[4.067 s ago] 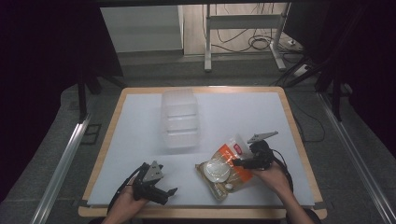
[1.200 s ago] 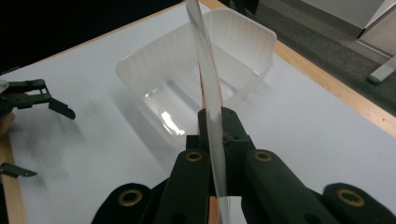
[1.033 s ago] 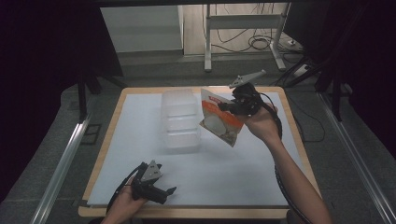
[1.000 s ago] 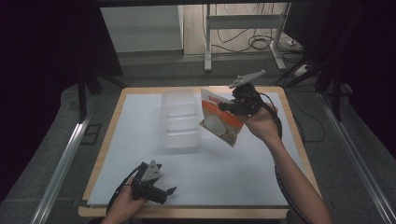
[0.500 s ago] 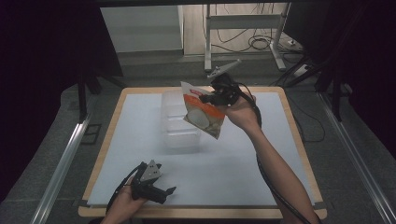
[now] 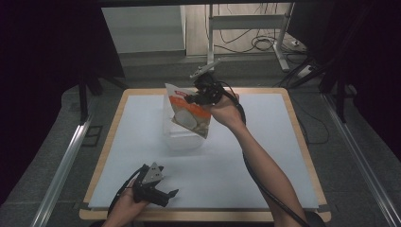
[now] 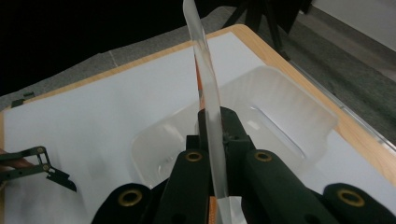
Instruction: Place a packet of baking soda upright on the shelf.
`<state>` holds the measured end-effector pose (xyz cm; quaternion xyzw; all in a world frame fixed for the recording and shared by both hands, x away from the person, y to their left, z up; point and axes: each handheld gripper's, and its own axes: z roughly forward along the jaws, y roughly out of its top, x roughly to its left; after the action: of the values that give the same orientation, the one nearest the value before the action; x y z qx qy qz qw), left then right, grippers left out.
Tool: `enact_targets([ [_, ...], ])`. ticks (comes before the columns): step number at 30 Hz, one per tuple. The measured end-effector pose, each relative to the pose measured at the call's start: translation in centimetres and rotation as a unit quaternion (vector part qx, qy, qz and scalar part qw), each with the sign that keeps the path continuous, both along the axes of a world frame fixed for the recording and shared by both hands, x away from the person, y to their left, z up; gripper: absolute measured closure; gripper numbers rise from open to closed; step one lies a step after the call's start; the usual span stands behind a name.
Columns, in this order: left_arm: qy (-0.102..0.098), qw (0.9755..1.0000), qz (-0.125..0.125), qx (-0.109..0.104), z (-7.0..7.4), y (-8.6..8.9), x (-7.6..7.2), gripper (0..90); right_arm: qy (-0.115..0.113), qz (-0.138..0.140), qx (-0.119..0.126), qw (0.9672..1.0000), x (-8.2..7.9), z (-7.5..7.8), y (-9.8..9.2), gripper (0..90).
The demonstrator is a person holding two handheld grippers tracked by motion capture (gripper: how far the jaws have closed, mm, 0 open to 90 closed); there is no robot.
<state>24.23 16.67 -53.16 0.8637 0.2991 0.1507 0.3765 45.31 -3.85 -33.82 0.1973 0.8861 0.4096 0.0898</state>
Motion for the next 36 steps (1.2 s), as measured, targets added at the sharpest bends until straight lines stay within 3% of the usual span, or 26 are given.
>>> enact_targets([
  [8, 0.000, 1.0000, 0.000, -0.002, 0.0, -0.1, -0.1, 3.8, 0.010, 0.018, -0.003, 0.9998, 0.2, -1.3, 2.3, 88.7],
  [21, 0.001, 1.0000, -0.001, 0.001, 0.0, -0.1, -0.1, 3.8, 0.033, 0.020, -0.019, 0.9991, 0.7, -4.9, 3.4, 88.6],
  [25, 0.001, 1.0000, -0.002, 0.002, 0.0, -0.1, -0.1, 3.8, 0.039, 0.018, -0.018, 0.9989, 0.9, -6.1, 3.3, 88.4],
  [33, 0.001, 1.0000, -0.004, 0.003, 0.0, -0.3, -0.2, 3.9, 0.039, 0.009, -0.007, 0.9992, 1.3, -6.8, 1.9, 87.2],
  [36, 0.002, 1.0000, -0.003, 0.004, 0.0, -0.3, -0.2, 3.9, 0.032, 0.007, -0.022, 0.9992, 1.3, -7.3, 1.6, 83.7],
])
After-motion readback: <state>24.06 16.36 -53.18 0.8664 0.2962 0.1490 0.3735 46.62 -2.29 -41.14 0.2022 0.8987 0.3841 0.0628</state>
